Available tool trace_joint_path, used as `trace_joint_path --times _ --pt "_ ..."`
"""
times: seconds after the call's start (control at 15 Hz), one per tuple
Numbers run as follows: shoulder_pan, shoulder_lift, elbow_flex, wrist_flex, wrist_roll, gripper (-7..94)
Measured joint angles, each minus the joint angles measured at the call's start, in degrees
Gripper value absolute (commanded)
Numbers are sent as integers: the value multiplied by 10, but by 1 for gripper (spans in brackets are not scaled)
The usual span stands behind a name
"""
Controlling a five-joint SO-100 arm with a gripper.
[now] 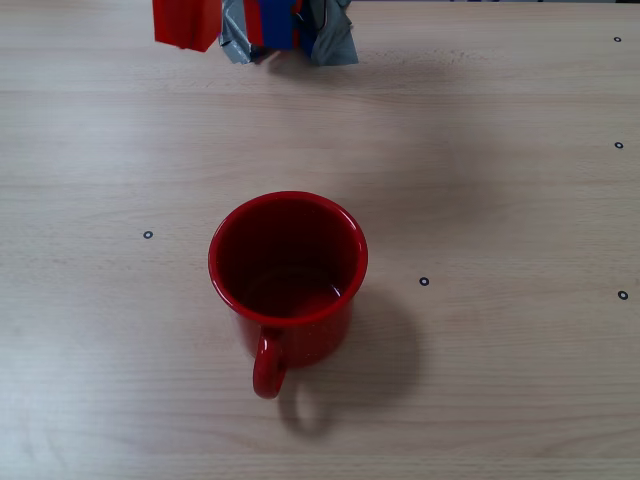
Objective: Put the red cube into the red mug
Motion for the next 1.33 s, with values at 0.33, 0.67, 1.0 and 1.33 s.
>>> trace_joint_path --times 0.33,0.67,1.0,1.33 --pt "-82 -2 -4 -48 -7 0" --pt "-171 -214 -192 -60 39 0" --pt "-181 -421 -356 -83 47 0" --pt "-170 -508 -395 -104 42 0"
